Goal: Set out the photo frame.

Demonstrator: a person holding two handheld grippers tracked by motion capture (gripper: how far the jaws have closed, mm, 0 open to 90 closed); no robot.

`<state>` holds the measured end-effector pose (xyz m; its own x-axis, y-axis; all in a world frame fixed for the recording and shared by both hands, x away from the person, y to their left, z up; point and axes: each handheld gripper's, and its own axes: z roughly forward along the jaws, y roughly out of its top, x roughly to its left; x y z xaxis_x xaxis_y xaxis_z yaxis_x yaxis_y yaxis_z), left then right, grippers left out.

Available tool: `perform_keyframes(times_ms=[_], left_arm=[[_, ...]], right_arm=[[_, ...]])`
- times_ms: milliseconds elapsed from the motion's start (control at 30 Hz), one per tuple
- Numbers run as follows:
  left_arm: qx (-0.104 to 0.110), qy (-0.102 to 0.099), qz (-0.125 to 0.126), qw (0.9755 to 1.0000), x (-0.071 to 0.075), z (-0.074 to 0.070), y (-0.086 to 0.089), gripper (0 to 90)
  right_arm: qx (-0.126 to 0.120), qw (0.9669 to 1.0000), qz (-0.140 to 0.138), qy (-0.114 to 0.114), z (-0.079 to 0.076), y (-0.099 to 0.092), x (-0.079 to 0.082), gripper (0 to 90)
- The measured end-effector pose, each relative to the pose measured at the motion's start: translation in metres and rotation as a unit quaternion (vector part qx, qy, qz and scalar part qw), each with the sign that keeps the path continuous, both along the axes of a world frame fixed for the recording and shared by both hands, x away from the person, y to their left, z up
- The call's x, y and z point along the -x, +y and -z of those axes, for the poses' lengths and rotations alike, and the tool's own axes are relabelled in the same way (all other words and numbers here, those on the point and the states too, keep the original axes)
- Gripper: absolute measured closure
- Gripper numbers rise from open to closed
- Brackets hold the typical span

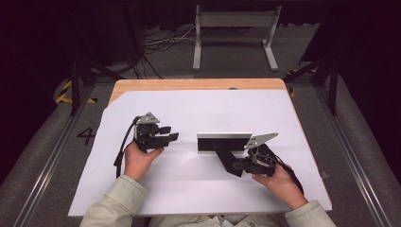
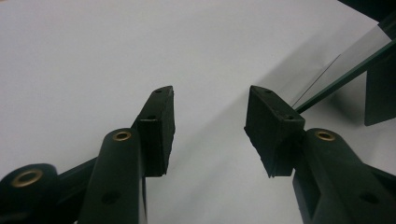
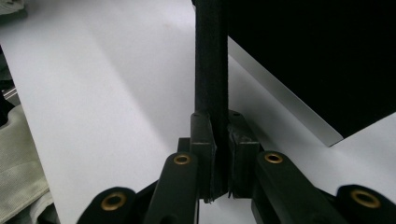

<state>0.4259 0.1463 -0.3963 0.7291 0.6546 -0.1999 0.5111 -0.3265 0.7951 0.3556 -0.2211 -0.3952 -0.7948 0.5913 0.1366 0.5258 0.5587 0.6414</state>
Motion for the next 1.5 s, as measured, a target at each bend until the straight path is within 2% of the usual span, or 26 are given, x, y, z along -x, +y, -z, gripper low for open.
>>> perform_keyframes(times_ms=[133, 233, 300, 367, 500, 600, 667, 733, 833, 933, 1100, 1300, 1500], left_arm=[[-0.003, -0.001, -0.001, 1.0000, 0.000, 0.000, -0.001, 52.5], [-0.007, -0.005, 0.002, 1.0000, 0.000, 0.000, -0.002, 52.3], [-0.007, -0.004, 0.003, 1.0000, 0.000, 0.001, -0.003, 52.1], [-0.009, -0.006, 0.006, 0.9999, -0.001, 0.001, -0.003, 51.9], [-0.007, -0.002, 0.005, 1.0000, 0.000, 0.001, -0.003, 51.7], [-0.010, -0.007, 0.007, 0.9999, -0.001, 0.001, -0.004, 52.2], [-0.007, -0.001, 0.013, 0.9999, -0.001, 0.001, -0.005, 52.9], [-0.006, 0.002, 0.017, 0.9998, 0.000, 0.001, -0.006, 55.1], [-0.010, -0.005, 0.026, 0.9996, 0.001, -0.001, -0.008, 58.7], [-0.008, -0.005, 0.032, 0.9994, 0.002, -0.002, -0.009, 64.5], [-0.016, -0.013, 0.055, 0.9982, 0.004, -0.004, -0.012, 71.5], [-0.036, -0.026, 0.058, 0.9973, 0.007, -0.005, -0.019, 84.8], [-0.038, -0.027, 0.060, 0.9971, 0.007, -0.005, -0.021, 89.6]], right_arm=[[0.003, 1.0000, 0.002, 0.003, 0.001, 0.001, 0.001, 82.0], [0.005, 1.0000, 0.002, -0.004, 0.000, 0.000, 0.001, 75.1], [0.001, 1.0000, -0.002, 0.001, -0.001, -0.001, 0.001, 74.0], [0.004, 1.0000, 0.001, -0.004, -0.001, -0.002, 0.002, 73.4], [-0.006, 1.0000, 0.003, -0.005, -0.004, -0.007, 0.004, 71.1], [-0.013, 0.9998, 0.004, -0.011, -0.008, -0.012, 0.007, 70.1], [-0.022, 0.9997, 0.003, -0.014, -0.010, -0.015, 0.008, 69.9], [-0.028, 0.9994, 0.006, -0.020, -0.014, -0.018, 0.009, 70.0], [-0.035, 0.9990, 0.008, -0.025, -0.019, -0.022, 0.011, 70.4], [-0.034, 0.9989, 0.009, -0.032, -0.022, -0.027, 0.012, 71.4], [-0.037, 0.9985, 0.021, -0.034, -0.025, -0.036, 0.013, 77.5], [-0.033, 0.9983, 0.030, -0.037, -0.028, -0.044, 0.014, 84.7], [-0.034, 0.9975, 0.043, -0.044, -0.032, -0.051, 0.013, 85.7]])
